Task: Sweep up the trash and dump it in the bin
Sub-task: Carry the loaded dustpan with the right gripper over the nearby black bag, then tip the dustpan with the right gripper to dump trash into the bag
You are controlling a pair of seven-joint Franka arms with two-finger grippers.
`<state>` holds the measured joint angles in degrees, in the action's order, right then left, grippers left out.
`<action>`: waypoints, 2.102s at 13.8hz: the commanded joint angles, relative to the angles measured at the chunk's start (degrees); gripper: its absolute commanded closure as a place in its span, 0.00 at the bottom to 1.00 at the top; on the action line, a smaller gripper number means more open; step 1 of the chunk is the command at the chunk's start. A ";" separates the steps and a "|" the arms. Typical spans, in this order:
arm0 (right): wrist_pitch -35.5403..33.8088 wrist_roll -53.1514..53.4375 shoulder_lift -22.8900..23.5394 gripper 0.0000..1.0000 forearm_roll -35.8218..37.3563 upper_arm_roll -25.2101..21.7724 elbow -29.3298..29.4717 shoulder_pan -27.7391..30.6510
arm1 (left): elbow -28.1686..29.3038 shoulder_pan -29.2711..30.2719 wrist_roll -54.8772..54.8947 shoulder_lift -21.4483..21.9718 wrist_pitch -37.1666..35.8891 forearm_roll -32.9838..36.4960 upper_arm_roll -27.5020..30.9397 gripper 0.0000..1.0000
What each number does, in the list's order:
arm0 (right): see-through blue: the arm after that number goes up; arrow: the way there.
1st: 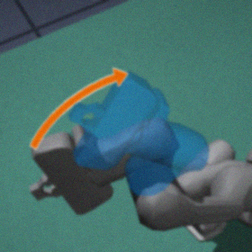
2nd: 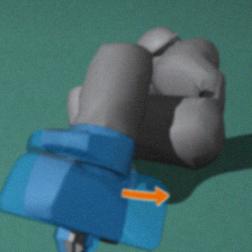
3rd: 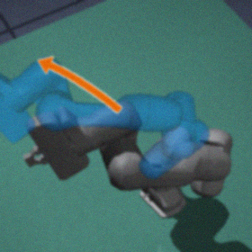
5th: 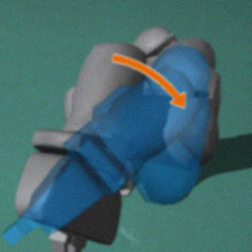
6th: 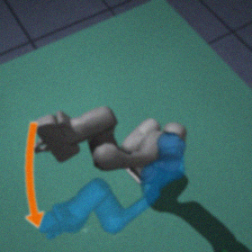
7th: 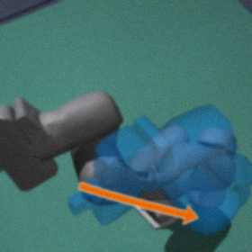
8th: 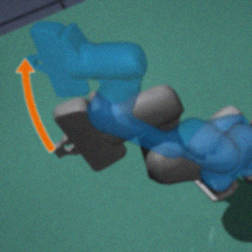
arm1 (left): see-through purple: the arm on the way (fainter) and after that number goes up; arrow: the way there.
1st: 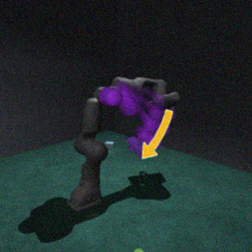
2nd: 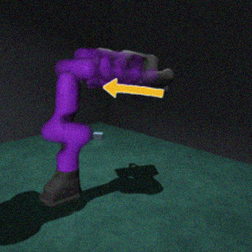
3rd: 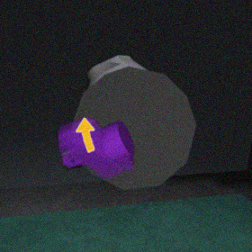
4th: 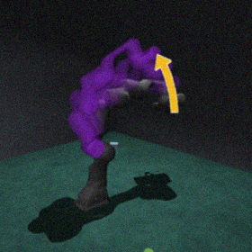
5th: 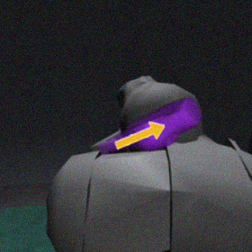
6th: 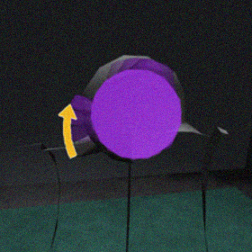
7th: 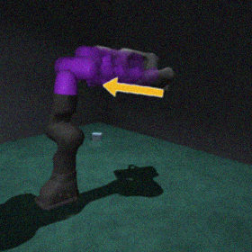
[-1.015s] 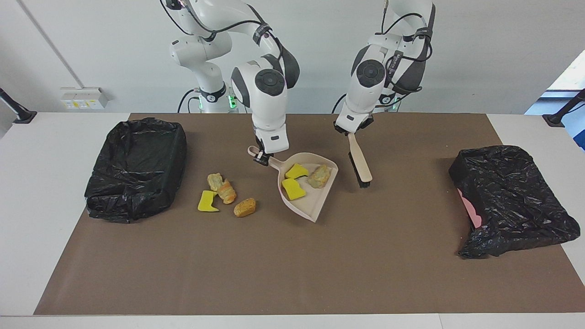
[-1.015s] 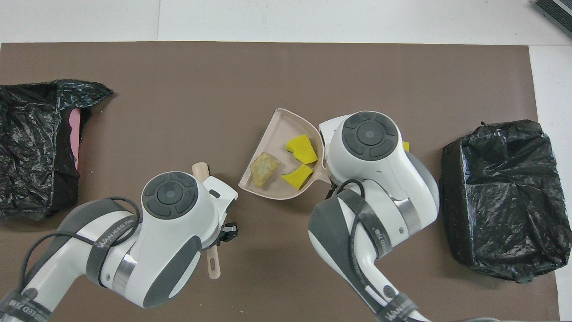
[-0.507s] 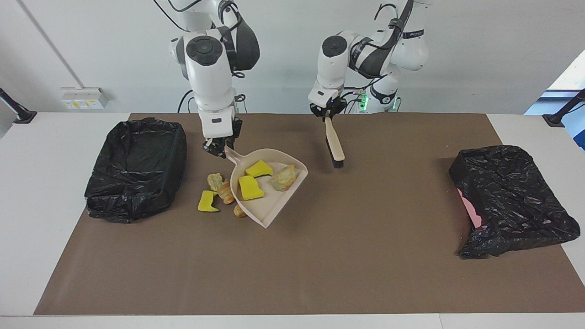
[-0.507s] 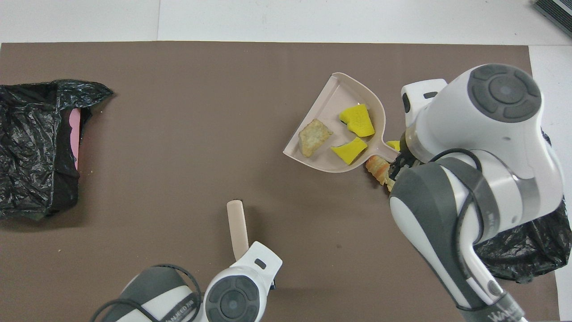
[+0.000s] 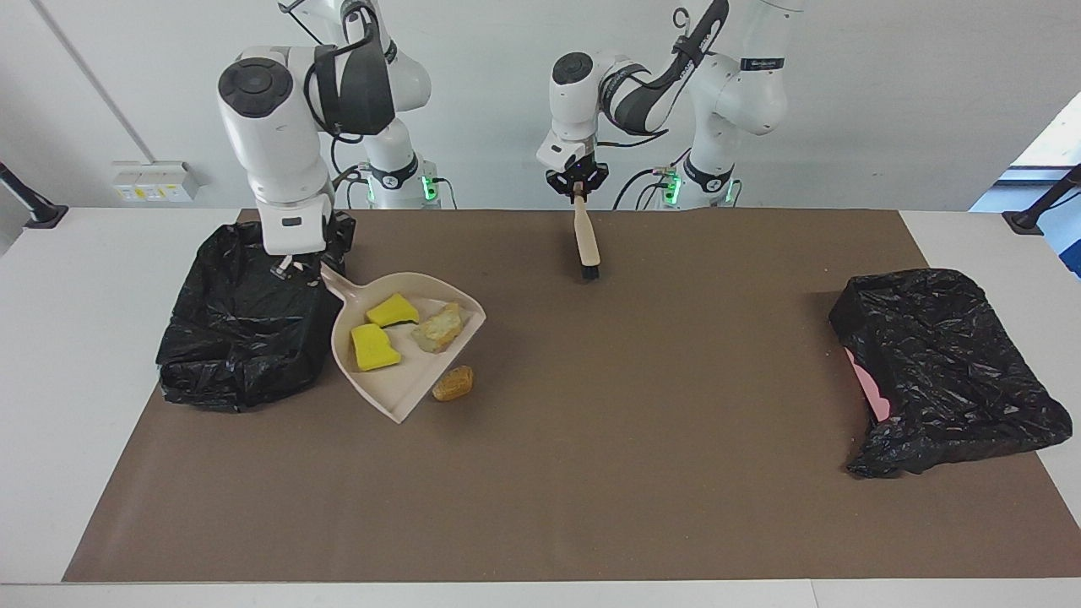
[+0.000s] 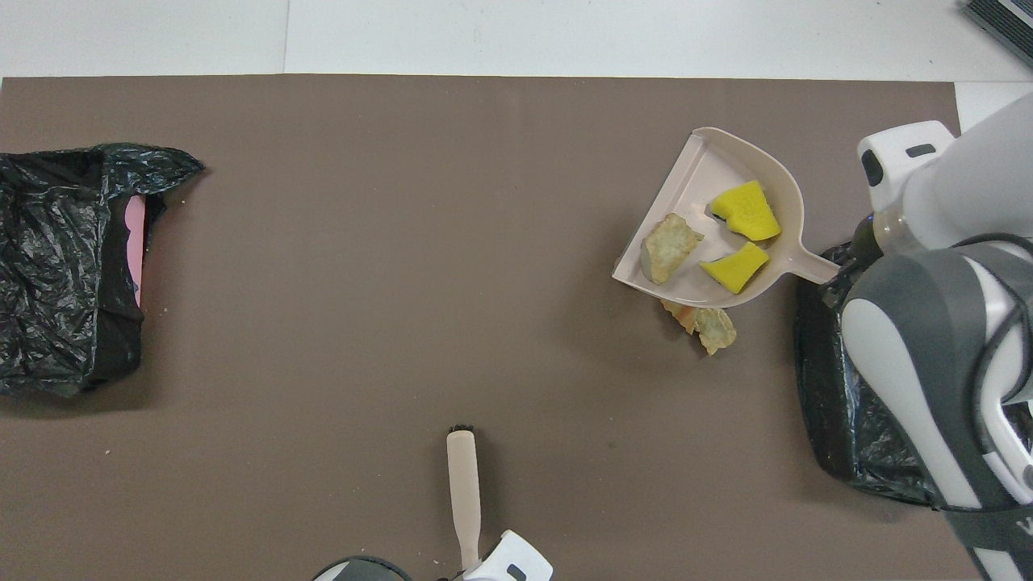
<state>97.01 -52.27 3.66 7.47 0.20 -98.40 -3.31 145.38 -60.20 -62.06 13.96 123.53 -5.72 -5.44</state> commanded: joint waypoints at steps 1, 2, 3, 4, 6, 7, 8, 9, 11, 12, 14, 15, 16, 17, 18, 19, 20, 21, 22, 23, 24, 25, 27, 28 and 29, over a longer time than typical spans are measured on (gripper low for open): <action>-0.51 -8.78 -0.94 1.00 1.66 0.76 -0.65 6.71 | 3.16 -2.03 -1.49 3.27 2.24 0.09 0.95 1.00; 0.36 -12.12 -0.94 1.00 4.28 0.76 -0.83 8.48 | 3.24 -2.03 -1.31 2.75 3.29 -0.26 0.95 1.00; 1.24 -15.29 -0.94 1.00 6.91 0.76 -0.83 10.06 | 3.50 -2.03 -1.14 2.57 3.91 -0.78 0.95 1.00; 1.60 -18.10 -0.94 1.00 7.37 0.76 -0.83 12.43 | 3.59 -2.03 -0.96 2.48 3.91 -1.31 0.95 1.00; 4.49 -25.48 -0.85 1.00 7.90 0.76 -0.92 17.00 | 3.51 -2.03 -0.52 1.87 3.91 -1.40 0.95 1.00; 5.37 -29.17 -0.85 1.00 7.99 0.76 -0.92 19.11 | 3.42 -1.94 -0.61 1.43 4.00 -1.49 0.95 1.00; 5.64 -33.03 -0.94 1.00 8.08 0.76 -0.83 21.48 | 3.33 -1.94 -0.35 1.34 4.00 -2.19 0.95 1.00; 5.38 -36.29 -1.46 1.00 8.26 0.68 -1.00 22.81 | 3.42 -1.85 0.79 1.34 4.00 -2.72 0.95 1.00; 5.47 -42.71 -4.69 1.00 12.63 0.68 -4.50 23.26 | 3.24 -1.24 2.55 0.73 4.00 -4.38 1.04 1.00; 5.90 -44.05 -6.37 1.00 13.70 0.68 -6.96 23.35 | 3.24 -1.23 3.25 0.63 4.00 -5.17 1.13 1.00; 7.31 -47.91 -9.09 1.00 16.68 0.68 -11.35 23.35 | 3.24 -1.15 3.52 0.55 3.91 -5.36 1.13 0.92; 9.05 -49.06 -10.41 1.00 17.57 0.68 -13.72 23.26 | 3.24 -1.06 3.52 0.55 3.83 -5.36 1.13 0.89; 10.90 -49.77 -12.34 1.00 19.23 0.76 -16.97 23.18 | 3.07 -1.06 3.52 0.46 3.83 -5.36 1.13 0.79; 13.61 -49.86 -14.36 1.00 21.25 0.68 -20.31 23.26 | 2.89 -0.97 3.52 0.37 3.83 -5.36 1.22 0.70; 15.99 -50.12 -15.78 1.00 23.09 0.68 -22.78 23.26 | 2.72 -0.19 3.52 0.11 4.09 -5.36 1.22 0.44; 16.45 -50.12 -16.40 1.00 24.85 0.68 -23.76 23.18 | 1.85 1.56 3.61 -1.11 4.09 -5.36 1.22 0.31; 16.89 -50.04 -16.93 1.00 26.78 0.76 -24.46 23.26 | 0.36 3.49 4.39 -2.52 4.00 -5.27 1.22 0.28; 17.42 -50.04 -17.02 1.00 27.85 0.68 -24.56 23.26 | -0.96 4.73 7.62 -3.75 3.91 -5.27 1.22 0.17; 18.12 -50.04 -16.93 1.00 28.99 0.68 -24.56 23.26 | -2.54 6.05 11.74 -4.89 3.83 -5.27 1.22 0.00; 18.21 -49.34 -17.02 1.00 30.83 0.68 -24.73 23.18 | -4.12 7.45 15.35 -6.21 3.74 -4.92 1.31 0.00; 18.91 -47.68 -17.54 1.00 32.41 0.76 -25.52 22.39 | -6.23 9.38 18.78 -6.92 3.04 -4.57 1.31 0.00; 19.61 -44.88 -18.42 1.00 35.82 0.76 -26.66 21.86 | -7.64 11.66 20.90 -7.36 2.95 -4.04 1.31 0.00; 19.18 -41.96 -19.56 1.00 39.10 0.85 -28.07 20.02 | -11.24 15.18 24.51 -9.29 2.86 0.33 1.31 0.00; 18.92 -40.65 -19.83 1.00 40.06 0.85 -28.25 18.97 | -14.13 17.03 24.88 -10.95 2.60 2.97 1.31 0.00; 17.61 -38.89 -19.92 1.00 42.25 0.94 -28.25 17.65 | -17.64 19.05 24.88 -13.14 1.38 4.47 1.39 0.00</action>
<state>115.07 -94.45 -13.75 45.92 0.91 -124.25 16.10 134.51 -44.58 -38.56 5.56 127.10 -4.40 -3.58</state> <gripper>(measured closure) 0.683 0.000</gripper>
